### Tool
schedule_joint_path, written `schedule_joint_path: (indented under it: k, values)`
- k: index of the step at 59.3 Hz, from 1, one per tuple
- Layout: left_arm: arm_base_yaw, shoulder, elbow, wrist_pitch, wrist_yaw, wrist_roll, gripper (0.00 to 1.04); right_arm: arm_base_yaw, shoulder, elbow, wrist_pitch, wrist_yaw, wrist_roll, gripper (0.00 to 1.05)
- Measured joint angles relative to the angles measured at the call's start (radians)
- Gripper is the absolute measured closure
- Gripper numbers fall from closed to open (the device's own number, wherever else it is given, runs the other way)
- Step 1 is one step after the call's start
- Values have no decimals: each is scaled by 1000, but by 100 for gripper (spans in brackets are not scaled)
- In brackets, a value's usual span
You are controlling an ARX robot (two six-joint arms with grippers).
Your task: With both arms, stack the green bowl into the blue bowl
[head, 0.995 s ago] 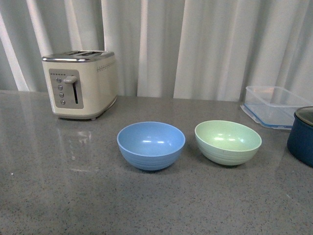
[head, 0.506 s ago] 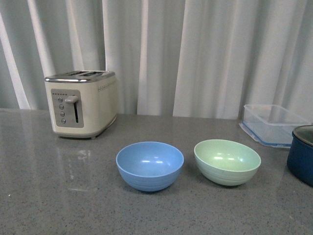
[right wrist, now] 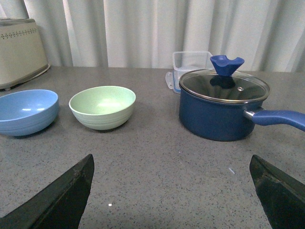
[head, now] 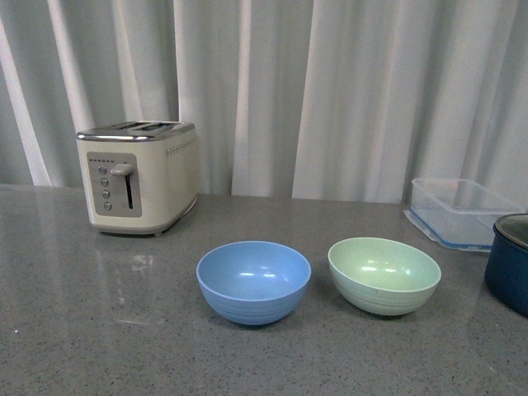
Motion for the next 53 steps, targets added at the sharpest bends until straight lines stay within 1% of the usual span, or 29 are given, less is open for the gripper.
schedule_joint_path:
  k: [27,45,47,49,53]
  values:
    - [0,-212,0,-204,0,0,101,0,0,0,0,0,0,10]
    - [0,-305,0,-298,0,0,101,0,0,0,0,0,0,10]
    - [0,-337,0,-332,0,0,101,0,0,0,0,0,0,10]
    - [0,-391,0,-414,0,1,101,0,0,0,0,0,0,10]
    - [0,-452,0,-468,2,1,101,0,0,0,0,0,0,10]
